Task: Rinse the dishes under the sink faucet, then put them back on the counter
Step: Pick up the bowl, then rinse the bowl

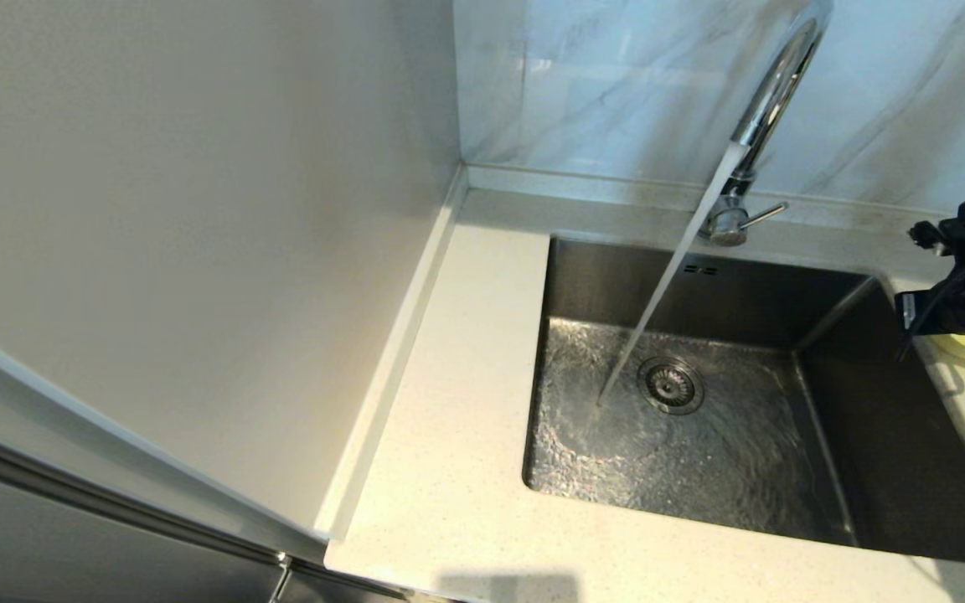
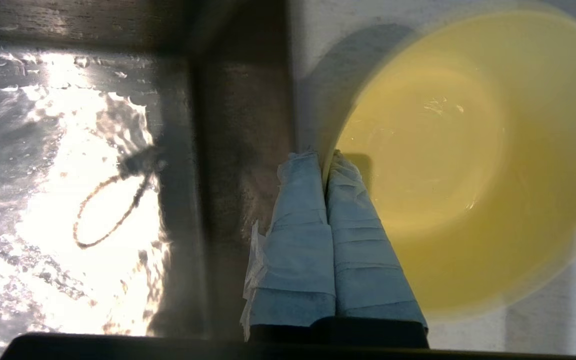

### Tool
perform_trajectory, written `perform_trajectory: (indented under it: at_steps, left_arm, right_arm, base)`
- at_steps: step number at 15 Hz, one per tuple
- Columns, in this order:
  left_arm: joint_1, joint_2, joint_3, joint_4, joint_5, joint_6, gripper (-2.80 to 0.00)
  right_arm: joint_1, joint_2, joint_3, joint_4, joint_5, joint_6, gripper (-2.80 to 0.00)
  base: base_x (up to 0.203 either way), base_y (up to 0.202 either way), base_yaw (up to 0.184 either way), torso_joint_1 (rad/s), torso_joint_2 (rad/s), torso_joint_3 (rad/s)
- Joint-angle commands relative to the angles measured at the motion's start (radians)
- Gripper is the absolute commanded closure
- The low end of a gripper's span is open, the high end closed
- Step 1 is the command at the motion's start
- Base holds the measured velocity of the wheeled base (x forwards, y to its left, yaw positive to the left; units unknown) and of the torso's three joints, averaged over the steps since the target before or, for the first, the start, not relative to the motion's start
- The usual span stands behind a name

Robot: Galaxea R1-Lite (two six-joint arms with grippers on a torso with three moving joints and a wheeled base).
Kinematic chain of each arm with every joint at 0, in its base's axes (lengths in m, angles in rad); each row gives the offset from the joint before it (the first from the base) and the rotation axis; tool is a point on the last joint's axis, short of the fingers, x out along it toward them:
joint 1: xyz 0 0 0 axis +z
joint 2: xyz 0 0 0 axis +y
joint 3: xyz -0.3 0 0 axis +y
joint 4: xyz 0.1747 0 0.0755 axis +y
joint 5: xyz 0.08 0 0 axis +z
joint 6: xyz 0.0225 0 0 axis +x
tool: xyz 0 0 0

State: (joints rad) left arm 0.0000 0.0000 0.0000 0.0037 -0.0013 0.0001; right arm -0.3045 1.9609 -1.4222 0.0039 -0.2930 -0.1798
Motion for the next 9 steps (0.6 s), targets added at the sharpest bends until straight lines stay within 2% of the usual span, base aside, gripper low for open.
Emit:
perform_trajectory:
  at_steps: [1,6,9]
  left_arm:
    - [0.0,0.0,0.0,0.001,0.0,0.0,0.0]
    - [0.0,0.0,0.0,0.001,0.0,0.0,0.0]
    - [0.0,0.0,0.0,0.001,0.0,0.0,0.0]
  right_arm:
    - [0.018,-0.018,0.015,-0.002,0.0,0.0,0.0]
    - [0.125,-0.181,0.127,-0.091,0.007,0.013,0.0]
    - [0.226,-0.362,0.27,-0.103,0.078,0.043,0.0]
  base:
    - [0.0,0.0,0.0,0.0,0.0,0.0]
    - [0.0,0.0,0.0,0.0,0.0,0.0]
    - [0.0,0.0,0.0,0.0,0.0,0.0]
